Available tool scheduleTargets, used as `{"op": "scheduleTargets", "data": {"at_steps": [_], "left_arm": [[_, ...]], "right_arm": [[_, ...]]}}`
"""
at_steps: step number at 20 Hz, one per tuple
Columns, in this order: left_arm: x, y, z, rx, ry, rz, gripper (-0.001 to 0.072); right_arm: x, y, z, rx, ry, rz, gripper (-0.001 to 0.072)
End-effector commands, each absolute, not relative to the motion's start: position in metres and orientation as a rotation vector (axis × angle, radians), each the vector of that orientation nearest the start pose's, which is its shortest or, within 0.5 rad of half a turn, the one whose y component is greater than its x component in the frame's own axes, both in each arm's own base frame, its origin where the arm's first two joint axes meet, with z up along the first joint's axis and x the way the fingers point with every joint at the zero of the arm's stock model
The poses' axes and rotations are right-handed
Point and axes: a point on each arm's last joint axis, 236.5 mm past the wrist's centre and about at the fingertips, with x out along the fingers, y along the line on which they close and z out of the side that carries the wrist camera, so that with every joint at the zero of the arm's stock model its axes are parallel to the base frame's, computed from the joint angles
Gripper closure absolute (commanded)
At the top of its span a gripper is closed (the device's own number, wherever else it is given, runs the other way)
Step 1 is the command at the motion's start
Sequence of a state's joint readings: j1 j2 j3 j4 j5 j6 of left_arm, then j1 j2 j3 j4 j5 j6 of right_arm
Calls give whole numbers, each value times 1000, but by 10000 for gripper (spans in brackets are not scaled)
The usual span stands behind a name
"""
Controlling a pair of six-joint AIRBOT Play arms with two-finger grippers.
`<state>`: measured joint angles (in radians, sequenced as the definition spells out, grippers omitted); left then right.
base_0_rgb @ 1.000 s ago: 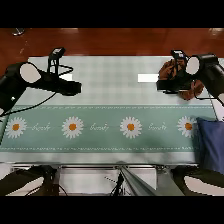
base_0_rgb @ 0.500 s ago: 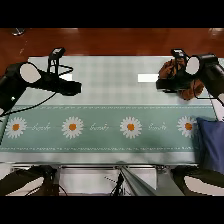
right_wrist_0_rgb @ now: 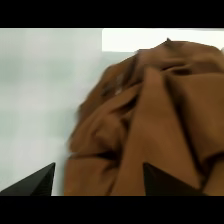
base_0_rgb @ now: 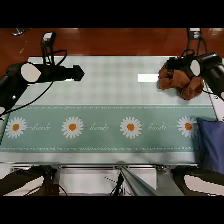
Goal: Fold the shirts.
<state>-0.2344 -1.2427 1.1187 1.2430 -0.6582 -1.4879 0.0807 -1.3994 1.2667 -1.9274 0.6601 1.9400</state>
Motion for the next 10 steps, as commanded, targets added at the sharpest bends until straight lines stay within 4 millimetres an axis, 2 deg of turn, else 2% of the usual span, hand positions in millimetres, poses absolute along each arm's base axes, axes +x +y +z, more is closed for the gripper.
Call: {"op": "scheduleTargets", "data": {"at_steps": [1, 3, 6, 8, 10], "left_arm": [[471, -144, 82, -150, 707, -308, 4], [473, -139, 72, -152, 728, -297, 4], [473, -139, 54, -151, 775, -294, 4], [466, -141, 41, -146, 829, -300, 4], [456, -142, 24, -143, 905, -307, 4]], "right_arm": [[531, -89, 54, 98, 681, -333, 82], [526, -128, 20, 197, 763, -411, 82], [517, -164, -23, 268, 910, -452, 82], [512, -171, -46, 308, 1004, -444, 82], [507, -160, -70, 366, 1078, -412, 83]]}}
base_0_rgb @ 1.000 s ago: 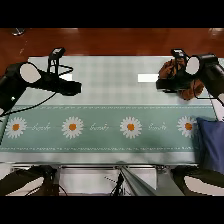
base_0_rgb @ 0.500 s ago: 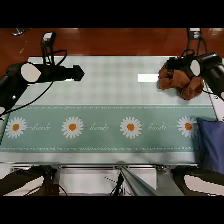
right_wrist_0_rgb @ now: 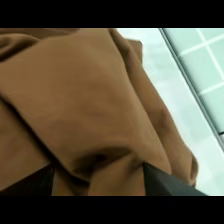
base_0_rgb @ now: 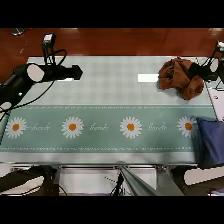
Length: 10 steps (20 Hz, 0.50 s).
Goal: Fold the shirts.
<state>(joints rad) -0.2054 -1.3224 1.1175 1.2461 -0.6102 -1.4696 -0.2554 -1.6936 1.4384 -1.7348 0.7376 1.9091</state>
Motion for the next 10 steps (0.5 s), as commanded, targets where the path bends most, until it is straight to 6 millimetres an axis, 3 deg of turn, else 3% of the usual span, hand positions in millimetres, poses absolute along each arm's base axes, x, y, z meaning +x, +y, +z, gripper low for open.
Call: {"op": "scheduleTargets", "data": {"at_steps": [1, 2, 3, 5, 6, 8, 10], "left_arm": [[448, -143, 13, -138, 956, -314, 4], [439, -141, 4, -123, 1007, -316, 4], [431, -136, -3, -111, 1056, -314, 4], [411, -116, -9, -120, 1169, -295, 4], [400, -102, -8, -140, 1228, -270, 5], [376, -58, -3, -172, 1343, -165, 6], [353, -18, 8, -196, 1394, -81, 5]], "right_arm": [[502, -152, -82, 388, 1120, -392, 84], [499, -141, -91, 408, 1159, -362, 102], [498, -130, -94, 425, 1179, -327, 164], [502, -107, -81, 471, 1171, -230, 665], [508, -98, -64, 490, 1139, -183, 686], [525, -94, -3, 466, 1027, -128, 686], [539, -90, 81, 436, 866, -87, 686]]}}
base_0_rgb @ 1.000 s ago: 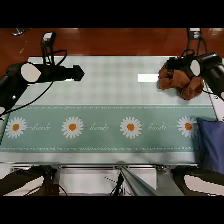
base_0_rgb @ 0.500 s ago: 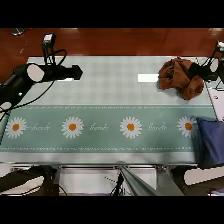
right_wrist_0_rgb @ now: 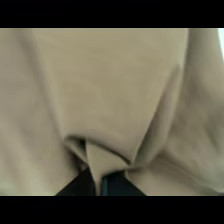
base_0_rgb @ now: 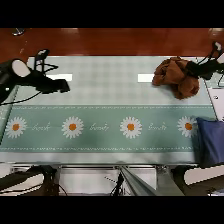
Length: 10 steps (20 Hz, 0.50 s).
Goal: Fold the shirts.
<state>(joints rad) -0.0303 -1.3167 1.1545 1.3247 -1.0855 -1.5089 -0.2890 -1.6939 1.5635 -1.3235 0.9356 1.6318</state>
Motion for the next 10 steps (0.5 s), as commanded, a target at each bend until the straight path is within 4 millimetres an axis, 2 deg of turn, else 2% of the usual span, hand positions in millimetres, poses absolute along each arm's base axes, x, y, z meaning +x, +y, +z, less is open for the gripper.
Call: {"op": "scheduleTargets", "data": {"at_steps": [1, 3, 5, 8, 10], "left_arm": [[344, -6, 15, -220, 1389, -55, 5], [327, 2, 29, -245, 1328, -27, 5], [307, -14, 44, -282, 1231, -65, 5], [275, -48, 63, -352, 1061, -146, 5], [254, -66, 70, -402, 976, -198, 5]], "right_arm": [[541, -85, 127, 418, 776, -60, 686], [534, -55, 219, 428, 607, 36, 687], [513, -19, 298, 349, 461, 133, 687], [472, 25, 388, 251, 289, 233, 687], [441, 53, 433, 202, 197, 296, 686]]}}
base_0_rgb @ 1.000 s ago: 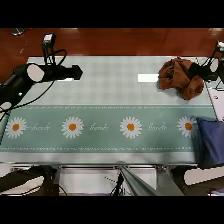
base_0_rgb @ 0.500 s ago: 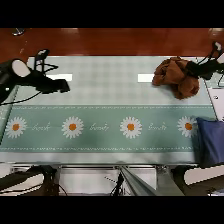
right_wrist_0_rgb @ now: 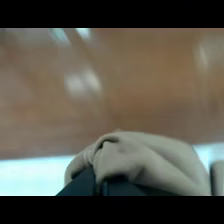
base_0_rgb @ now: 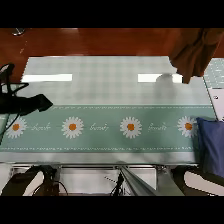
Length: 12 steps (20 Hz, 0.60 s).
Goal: Fold the shirts.
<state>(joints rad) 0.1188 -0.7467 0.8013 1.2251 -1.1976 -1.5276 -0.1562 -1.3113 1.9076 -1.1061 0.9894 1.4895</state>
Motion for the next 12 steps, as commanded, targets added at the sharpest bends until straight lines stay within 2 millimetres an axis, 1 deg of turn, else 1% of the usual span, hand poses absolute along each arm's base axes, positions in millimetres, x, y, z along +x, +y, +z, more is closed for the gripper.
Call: {"op": "scheduleTargets", "data": {"at_steps": [1, 2, 3, 4, 5, 6, 8, 10, 11, 12], "left_arm": [[246, -72, 72, -418, 945, -216, 5], [237, -76, 73, -429, 921, -229, 5], [231, -79, 73, -435, 904, -239, 5], [226, -82, 72, -446, 892, -245, 5], [223, -84, 72, -455, 885, -250, 5], [221, -87, 72, -464, 881, -260, 5], [220, -93, 75, -488, 881, -281, 5], [220, -96, 76, -501, 884, -295, 5], [220, -97, 76, -498, 883, -303, 5], [220, -97, 76, -497, 883, -304, 5]], "right_arm": [[427, 66, 447, 187, 168, 327, 687], [412, 80, 455, 157, 154, 364, 687], [398, 95, 456, 131, 166, 405, 687], [387, 109, 452, 108, 193, 446, 686], [377, 122, 441, 76, 242, 485, 687], [369, 134, 425, 49, 309, 521, 687], [354, 167, 378, 8, 478, 619, 686], [339, 211, 312, -16, 662, 733, 686], [331, 235, 274, -13, 750, 780, 686], [326, 258, 241, -5, 803, 811, 686]]}}
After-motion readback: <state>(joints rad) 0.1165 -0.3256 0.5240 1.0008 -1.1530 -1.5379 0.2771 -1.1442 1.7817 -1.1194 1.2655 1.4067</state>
